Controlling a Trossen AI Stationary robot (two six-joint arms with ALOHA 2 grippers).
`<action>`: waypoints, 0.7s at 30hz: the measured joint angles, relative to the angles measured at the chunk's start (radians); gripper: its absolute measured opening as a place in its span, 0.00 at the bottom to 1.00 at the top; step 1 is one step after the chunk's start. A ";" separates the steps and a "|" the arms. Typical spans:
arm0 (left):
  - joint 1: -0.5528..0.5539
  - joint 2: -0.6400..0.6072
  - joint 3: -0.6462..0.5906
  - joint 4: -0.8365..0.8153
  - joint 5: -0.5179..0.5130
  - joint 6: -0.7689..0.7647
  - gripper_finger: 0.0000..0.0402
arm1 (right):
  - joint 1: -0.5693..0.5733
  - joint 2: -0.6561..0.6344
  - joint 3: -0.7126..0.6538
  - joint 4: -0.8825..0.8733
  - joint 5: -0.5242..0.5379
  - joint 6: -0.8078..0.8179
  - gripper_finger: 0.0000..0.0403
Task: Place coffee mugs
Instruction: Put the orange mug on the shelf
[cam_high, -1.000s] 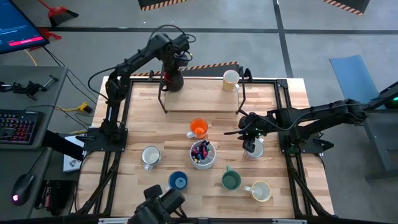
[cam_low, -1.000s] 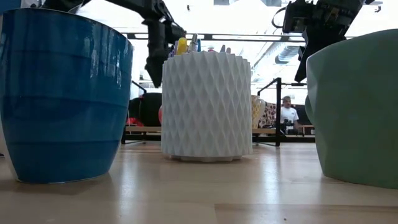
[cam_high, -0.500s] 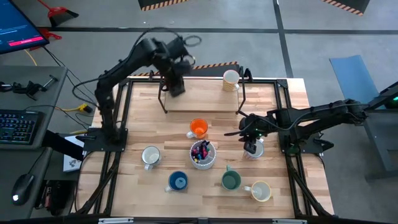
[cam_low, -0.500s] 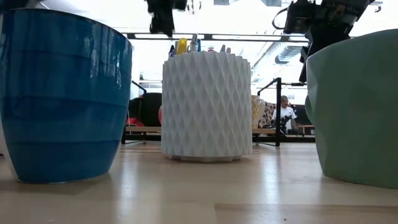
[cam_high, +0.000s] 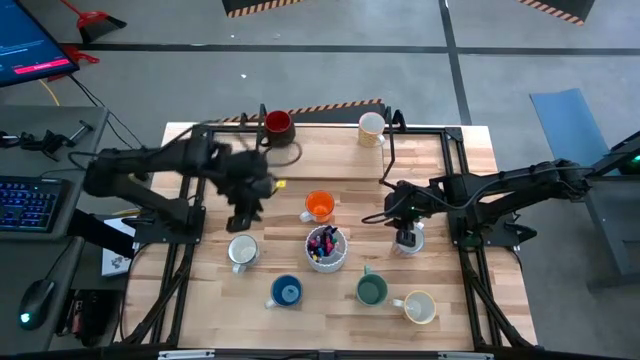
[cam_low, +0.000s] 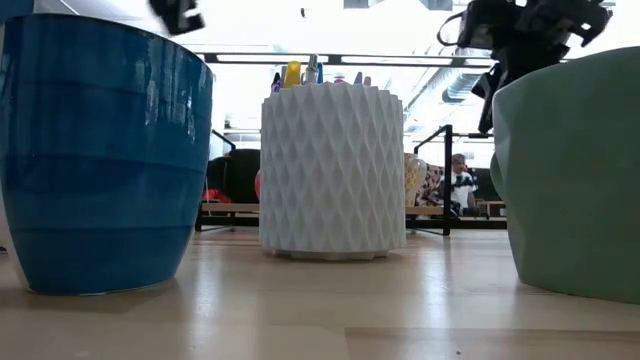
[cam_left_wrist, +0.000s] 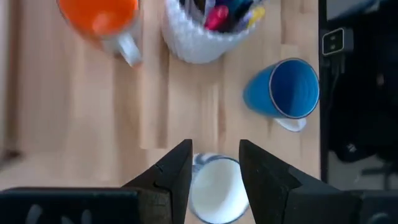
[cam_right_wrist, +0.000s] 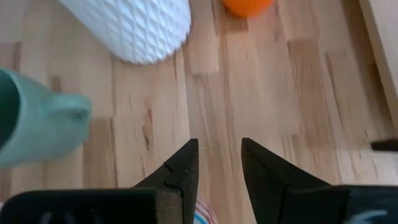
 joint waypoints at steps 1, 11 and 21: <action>-0.012 -0.033 -0.049 0.018 0.000 -0.057 0.30 | 0.000 0.000 0.000 -0.019 0.000 -0.009 0.25; -0.147 -0.286 -0.288 0.048 -0.228 -0.370 0.30 | -0.008 0.012 0.001 0.253 0.101 -0.148 0.25; -0.295 -0.419 -0.451 0.196 -0.436 -0.381 0.30 | -0.053 0.304 0.248 0.315 0.169 -0.257 0.25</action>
